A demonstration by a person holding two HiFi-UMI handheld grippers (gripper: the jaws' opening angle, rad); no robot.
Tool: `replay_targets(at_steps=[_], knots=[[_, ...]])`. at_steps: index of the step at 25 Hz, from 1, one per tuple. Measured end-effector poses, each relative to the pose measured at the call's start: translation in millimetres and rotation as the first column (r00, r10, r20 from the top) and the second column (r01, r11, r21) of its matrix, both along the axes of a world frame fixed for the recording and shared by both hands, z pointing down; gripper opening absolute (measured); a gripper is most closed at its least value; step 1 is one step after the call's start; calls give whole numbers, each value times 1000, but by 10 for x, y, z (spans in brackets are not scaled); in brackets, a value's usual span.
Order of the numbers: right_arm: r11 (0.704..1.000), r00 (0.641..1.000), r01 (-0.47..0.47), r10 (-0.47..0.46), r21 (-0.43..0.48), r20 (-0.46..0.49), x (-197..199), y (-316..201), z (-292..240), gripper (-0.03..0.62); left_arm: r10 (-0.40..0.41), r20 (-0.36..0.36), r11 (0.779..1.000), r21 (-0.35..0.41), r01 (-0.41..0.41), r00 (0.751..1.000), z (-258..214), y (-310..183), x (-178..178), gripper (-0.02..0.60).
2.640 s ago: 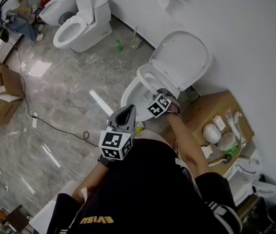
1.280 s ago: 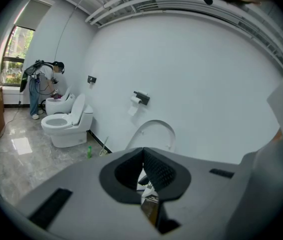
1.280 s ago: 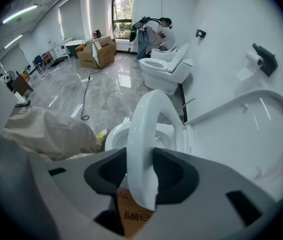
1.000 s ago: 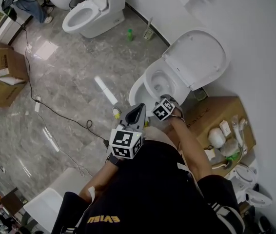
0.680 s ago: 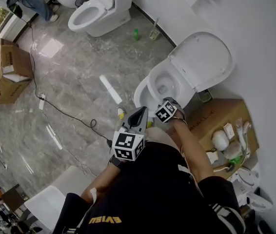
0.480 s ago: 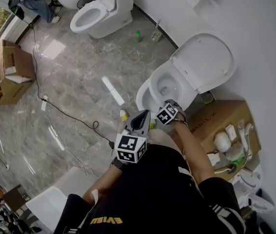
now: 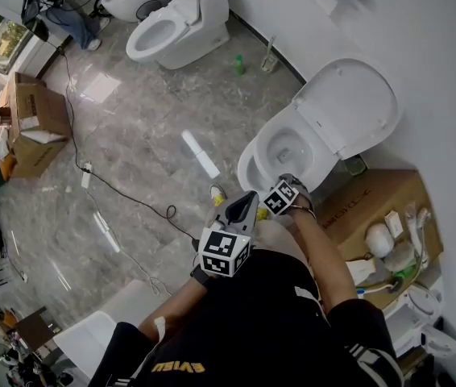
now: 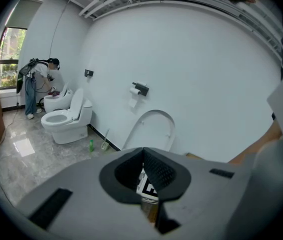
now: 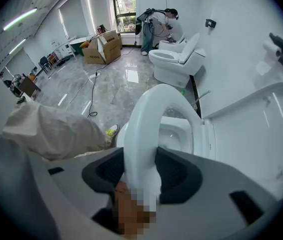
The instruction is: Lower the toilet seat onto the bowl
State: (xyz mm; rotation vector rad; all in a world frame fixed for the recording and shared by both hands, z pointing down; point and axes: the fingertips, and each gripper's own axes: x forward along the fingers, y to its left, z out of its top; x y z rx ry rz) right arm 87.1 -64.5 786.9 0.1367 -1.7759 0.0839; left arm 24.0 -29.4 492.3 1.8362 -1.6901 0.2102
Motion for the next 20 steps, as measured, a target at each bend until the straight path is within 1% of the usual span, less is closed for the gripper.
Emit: replay_targets(at_steps=[7,16,20], knots=[[1000,1000,12,-12,-13,-21,-21,89,121,202,-2,4,1000,-4,2,1000,5,-2,-88,12],[999,999,28,-29,-33,-43,-56,227,273,212,-19,-7,999,-28,19,1000,110,103,-191,12],[998,998,29,-32,-59,-49,-58,300,328,213,-22,-13,999,-39,21,1000,161,147,-232,12]])
